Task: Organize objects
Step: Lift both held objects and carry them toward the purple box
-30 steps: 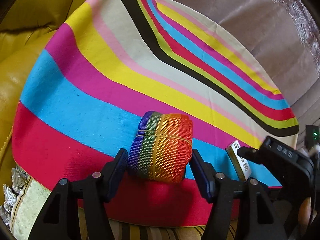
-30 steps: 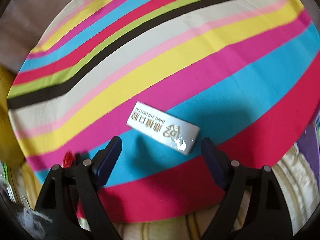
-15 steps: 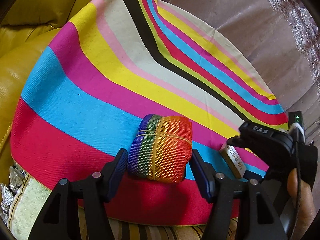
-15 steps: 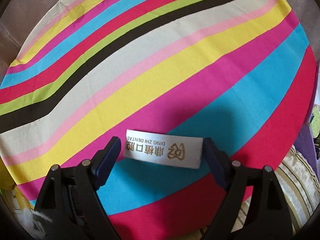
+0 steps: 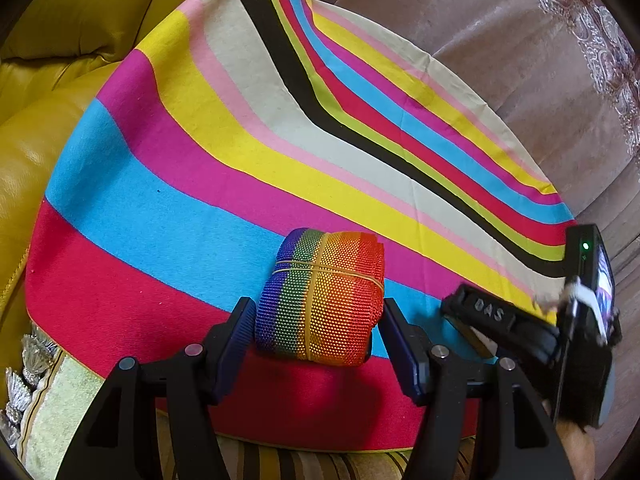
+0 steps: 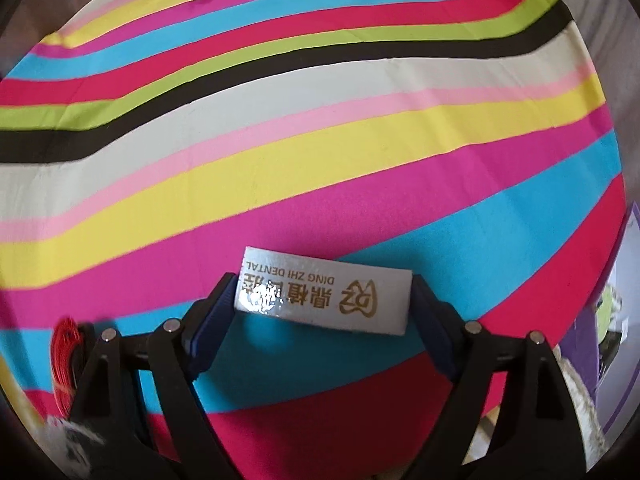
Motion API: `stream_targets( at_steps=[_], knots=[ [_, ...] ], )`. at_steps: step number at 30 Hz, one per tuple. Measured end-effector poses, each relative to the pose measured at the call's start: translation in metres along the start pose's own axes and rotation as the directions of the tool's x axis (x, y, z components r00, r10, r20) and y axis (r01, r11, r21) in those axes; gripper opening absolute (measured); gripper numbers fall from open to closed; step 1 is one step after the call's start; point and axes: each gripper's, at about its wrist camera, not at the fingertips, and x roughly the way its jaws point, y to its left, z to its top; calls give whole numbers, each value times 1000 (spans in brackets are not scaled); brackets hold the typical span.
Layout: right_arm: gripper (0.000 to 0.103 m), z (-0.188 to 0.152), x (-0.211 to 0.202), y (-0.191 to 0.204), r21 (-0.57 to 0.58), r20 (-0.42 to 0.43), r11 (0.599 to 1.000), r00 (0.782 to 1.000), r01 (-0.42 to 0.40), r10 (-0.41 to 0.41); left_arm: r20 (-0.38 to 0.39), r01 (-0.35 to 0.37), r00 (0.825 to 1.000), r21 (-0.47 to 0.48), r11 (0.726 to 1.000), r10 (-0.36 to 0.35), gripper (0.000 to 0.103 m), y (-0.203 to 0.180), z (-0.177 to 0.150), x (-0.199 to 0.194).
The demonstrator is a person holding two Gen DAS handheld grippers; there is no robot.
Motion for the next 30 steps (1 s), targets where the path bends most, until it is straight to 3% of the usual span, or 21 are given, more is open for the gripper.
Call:
stream_targets(
  at_steps=[8, 12, 18, 30],
  knots=[
    [85, -8, -8, -28, -48, 8, 997, 999, -53, 53, 20, -38, 999, 81, 996, 37, 63, -19, -4, -9],
    [85, -9, -21, -50, -64, 56, 996, 996, -67, 70, 27, -46, 999, 122, 991, 43, 62, -35, -7, -16],
    [85, -11, -38, -80, -79, 112, 995, 991, -63, 72, 17, -27, 1000, 181, 983, 25, 60, -64, -19, -21],
    [85, -23, -53, -139, -7, 130, 999, 990, -53, 53, -14, 37, 999, 308, 951, -35, 59, -126, -42, -23]
  ],
)
